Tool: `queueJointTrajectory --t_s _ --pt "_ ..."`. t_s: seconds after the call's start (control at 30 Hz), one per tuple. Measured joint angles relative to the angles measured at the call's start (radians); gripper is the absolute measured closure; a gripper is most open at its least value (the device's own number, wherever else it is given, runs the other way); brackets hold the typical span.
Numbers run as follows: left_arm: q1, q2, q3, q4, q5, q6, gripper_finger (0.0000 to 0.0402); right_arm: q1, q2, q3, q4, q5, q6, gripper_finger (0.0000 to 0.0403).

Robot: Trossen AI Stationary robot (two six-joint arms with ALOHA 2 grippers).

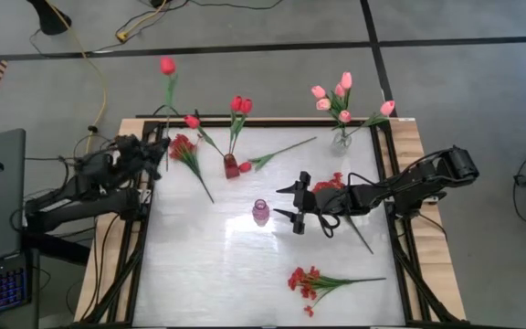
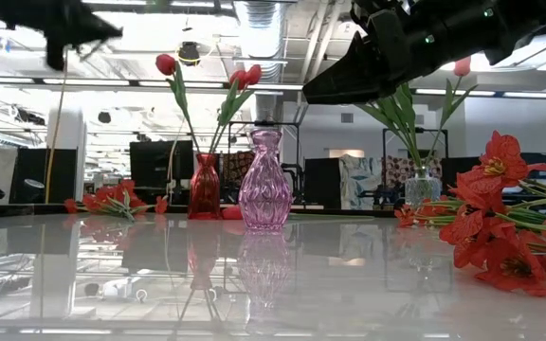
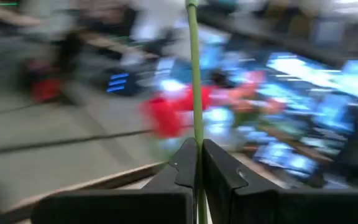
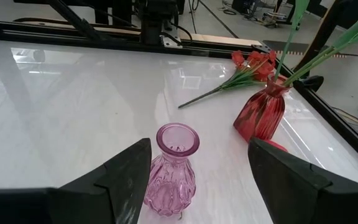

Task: Sort flowers into vase by color
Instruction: Put the red flower into the red vase

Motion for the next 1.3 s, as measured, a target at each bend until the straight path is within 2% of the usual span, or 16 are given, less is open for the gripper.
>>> queueJointTrajectory --t_s 0.13,0.2,0.27,0.37,0.5,0.57,0.77,0.93,1.07,1.2,1.3 --pt "-0.033 0.023 -0.034 0.209 0.257 0.099 0.0401 0.0 0.0 0.0 0.0 0.0 0.0 0.0107" --pt "-0.062 0.048 -0.057 0.295 0.345 0.135 0.0401 0.0 0.0 0.0 0.0 0.0 0.0 0.0107" --pt "-0.1 0.078 -0.105 0.401 0.385 0.157 0.0402 0.0 0.0 0.0 0.0 0.0 0.0 0.0107" --pt "-0.168 0.142 -0.216 0.608 0.375 0.204 0.0401 0.0 0.0 0.0 0.0 0.0 0.0 0.0107" --pt "-0.246 0.268 -0.404 1.029 0.252 0.329 0.0401 0.0 0.0 0.0 0.0 0.0 0.0 0.0107" --pt "-0.262 0.347 -0.458 1.207 0.208 0.381 0.0401 0.0 0.0 0.0 0.0 0.0 0.0 0.0107" --pt "-0.265 0.595 -0.388 1.244 0.207 0.419 0.0401 0.0 0.0 0.0 0.0 0.0 0.0 0.0107" --pt "-0.238 0.833 -0.304 1.374 0.197 0.512 0.0401 0.0 0.0 0.0 -0.001 0.0 0.0 0.0107" --pt "-0.148 0.994 -0.269 1.508 0.207 0.533 0.0401 0.0 0.0 0.0 -0.001 0.0 0.0 0.0107" --pt "-0.046 1.158 -0.252 1.66 0.308 0.47 0.0401 0.0 0.0 0.0 0.0 0.0 0.0 0.0107" --pt "0.002 1.269 -0.244 1.791 0.341 0.45 0.0401 0.0 0.0 0.0 0.0 0.0 0.0 0.0107"
